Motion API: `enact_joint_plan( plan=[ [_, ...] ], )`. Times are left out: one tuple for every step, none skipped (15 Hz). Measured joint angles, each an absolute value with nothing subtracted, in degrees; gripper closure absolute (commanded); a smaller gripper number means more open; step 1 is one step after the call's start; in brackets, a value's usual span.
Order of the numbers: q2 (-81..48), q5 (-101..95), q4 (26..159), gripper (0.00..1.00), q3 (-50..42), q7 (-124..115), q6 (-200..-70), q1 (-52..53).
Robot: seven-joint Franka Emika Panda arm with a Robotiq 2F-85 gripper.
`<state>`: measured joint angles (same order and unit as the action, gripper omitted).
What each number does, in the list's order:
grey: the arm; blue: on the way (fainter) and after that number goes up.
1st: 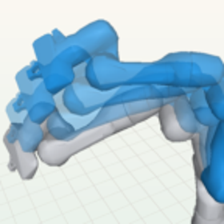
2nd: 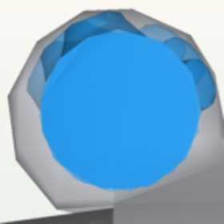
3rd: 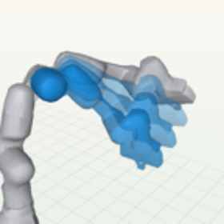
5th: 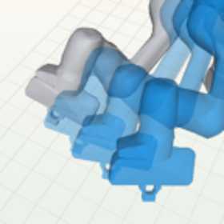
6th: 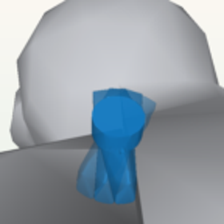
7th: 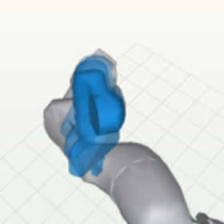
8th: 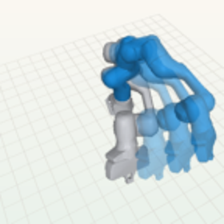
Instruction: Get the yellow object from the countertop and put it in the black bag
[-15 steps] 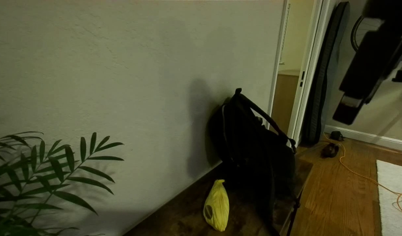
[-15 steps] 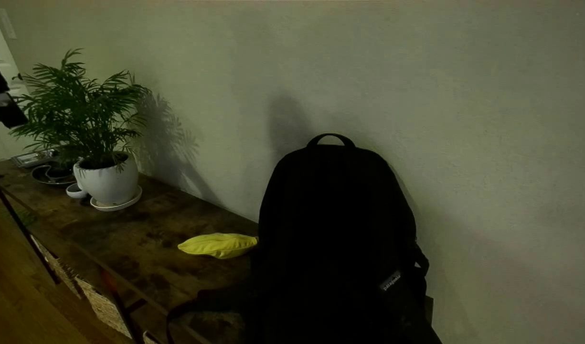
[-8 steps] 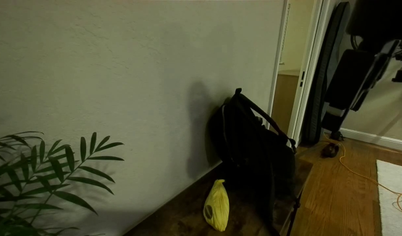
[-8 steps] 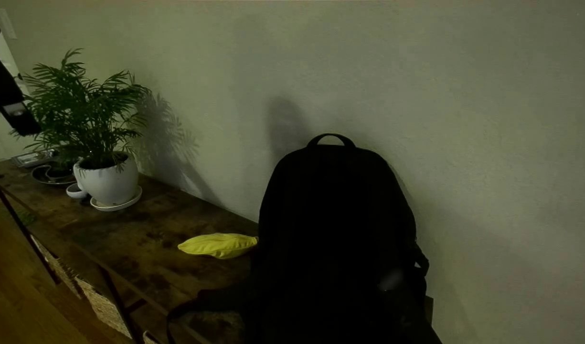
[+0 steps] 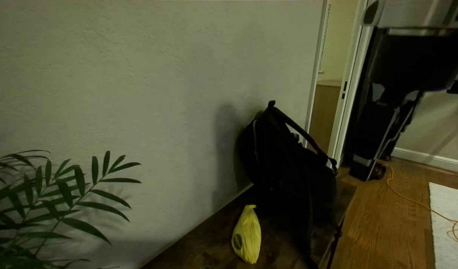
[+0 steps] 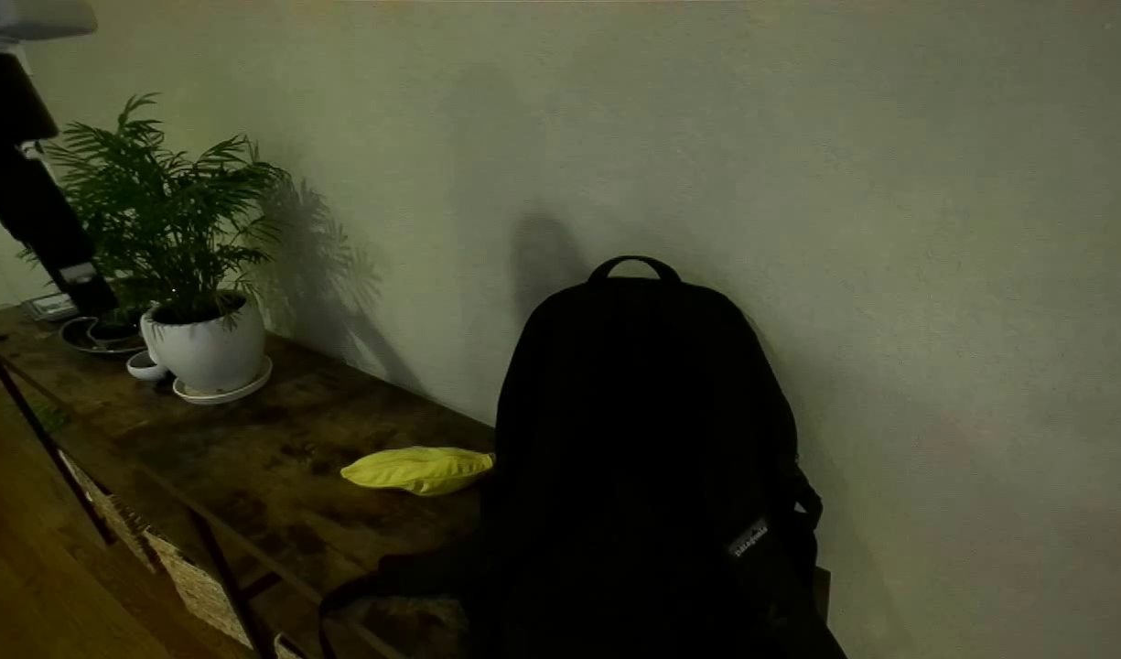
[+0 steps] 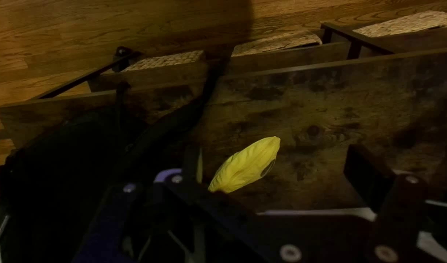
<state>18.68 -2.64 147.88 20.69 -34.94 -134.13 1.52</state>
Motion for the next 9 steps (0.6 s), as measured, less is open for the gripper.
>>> enact_joint_plan(
  plan=[
    [16.87,-2.68,147.98,0.0,20.19,-34.94,-135.7,1.5],
    [15.06,-2.72,148.08,0.0,19.58,-34.94,-137.42,1.47],
    [13.31,-2.74,148.16,0.0,18.86,-34.94,-139.23,1.45],
    [11.58,-2.88,148.21,0.0,18.05,-34.97,-141.15,1.39],
    [9.74,-3.43,148.21,0.0,17.18,-35.17,-143.28,1.25],
    [7.84,-4.2,148.19,0.0,16.25,-35.64,-145.46,1.1],
    [5.97,-5.41,148.05,0.0,15.35,-36.74,-147.72,0.89],
    [4.09,-7.02,147.7,0.0,14.4,-38.24,-149.76,0.68],
    [2.05,-8.92,147.07,0.0,13.29,-40.33,-151.57,0.58]
  ],
)
